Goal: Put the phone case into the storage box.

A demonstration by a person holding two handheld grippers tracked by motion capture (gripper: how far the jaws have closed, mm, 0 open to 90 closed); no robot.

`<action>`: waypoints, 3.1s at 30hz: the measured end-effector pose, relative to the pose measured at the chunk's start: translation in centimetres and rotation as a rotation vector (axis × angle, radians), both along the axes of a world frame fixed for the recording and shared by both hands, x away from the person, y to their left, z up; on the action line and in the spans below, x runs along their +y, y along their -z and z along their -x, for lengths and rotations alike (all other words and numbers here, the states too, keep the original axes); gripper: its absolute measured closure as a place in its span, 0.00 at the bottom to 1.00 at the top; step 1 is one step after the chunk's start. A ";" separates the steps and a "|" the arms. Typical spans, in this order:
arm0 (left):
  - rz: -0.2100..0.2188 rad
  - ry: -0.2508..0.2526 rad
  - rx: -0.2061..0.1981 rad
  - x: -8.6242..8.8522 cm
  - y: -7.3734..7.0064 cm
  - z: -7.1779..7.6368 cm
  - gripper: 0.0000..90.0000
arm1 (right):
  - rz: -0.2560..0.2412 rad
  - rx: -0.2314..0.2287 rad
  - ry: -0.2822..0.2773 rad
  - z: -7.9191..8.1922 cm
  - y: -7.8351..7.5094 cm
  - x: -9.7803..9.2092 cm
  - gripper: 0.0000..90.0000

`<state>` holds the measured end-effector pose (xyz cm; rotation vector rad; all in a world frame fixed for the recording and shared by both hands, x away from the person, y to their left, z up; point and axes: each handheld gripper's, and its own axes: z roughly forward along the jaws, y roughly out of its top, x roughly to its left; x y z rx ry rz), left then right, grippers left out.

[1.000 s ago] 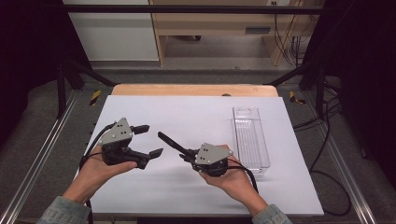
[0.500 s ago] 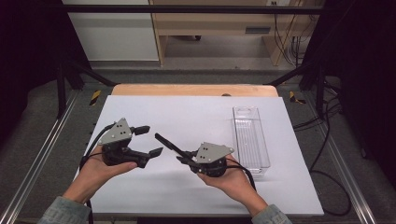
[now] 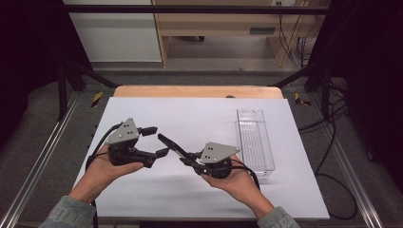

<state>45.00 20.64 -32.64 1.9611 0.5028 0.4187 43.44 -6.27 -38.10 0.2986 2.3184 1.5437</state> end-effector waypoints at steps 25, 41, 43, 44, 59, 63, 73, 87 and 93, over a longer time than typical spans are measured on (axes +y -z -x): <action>0.033 0.047 0.000 -1.3 -1.2 -2.3 0.25 | -0.023 0.087 -0.018 -2.3 -2.7 -1.2 0.90; 0.042 0.095 0.009 -1.1 -1.2 -2.0 0.34 | -0.027 0.127 -0.041 -2.5 -2.5 -0.7 0.90; 0.048 0.094 0.015 -1.0 -1.2 -2.1 0.37 | -0.027 0.131 -0.038 -2.6 -2.5 -0.8 0.90; 0.051 0.095 0.020 -0.9 -1.2 -2.1 0.37 | -0.026 0.133 -0.034 -2.6 -2.4 -0.8 0.90; 0.045 0.052 0.034 0.3 -1.5 -2.0 0.66 | -0.017 0.150 -0.005 -3.1 -2.5 -0.7 0.89; 0.043 0.052 0.040 0.3 -1.5 -1.9 0.68 | -0.012 0.149 -0.004 -3.1 -2.5 -0.7 0.89; 0.022 0.051 0.059 0.3 -1.4 -1.8 0.72 | 0.005 0.146 0.010 -3.1 -2.3 -0.7 0.88; 0.022 0.063 0.056 0.6 -1.4 -1.6 0.77 | 0.008 0.136 0.021 -3.2 -2.4 -0.7 0.85; 0.013 0.060 0.066 0.6 -1.2 -1.6 0.78 | 0.018 0.130 0.027 -3.2 -2.2 -0.5 0.83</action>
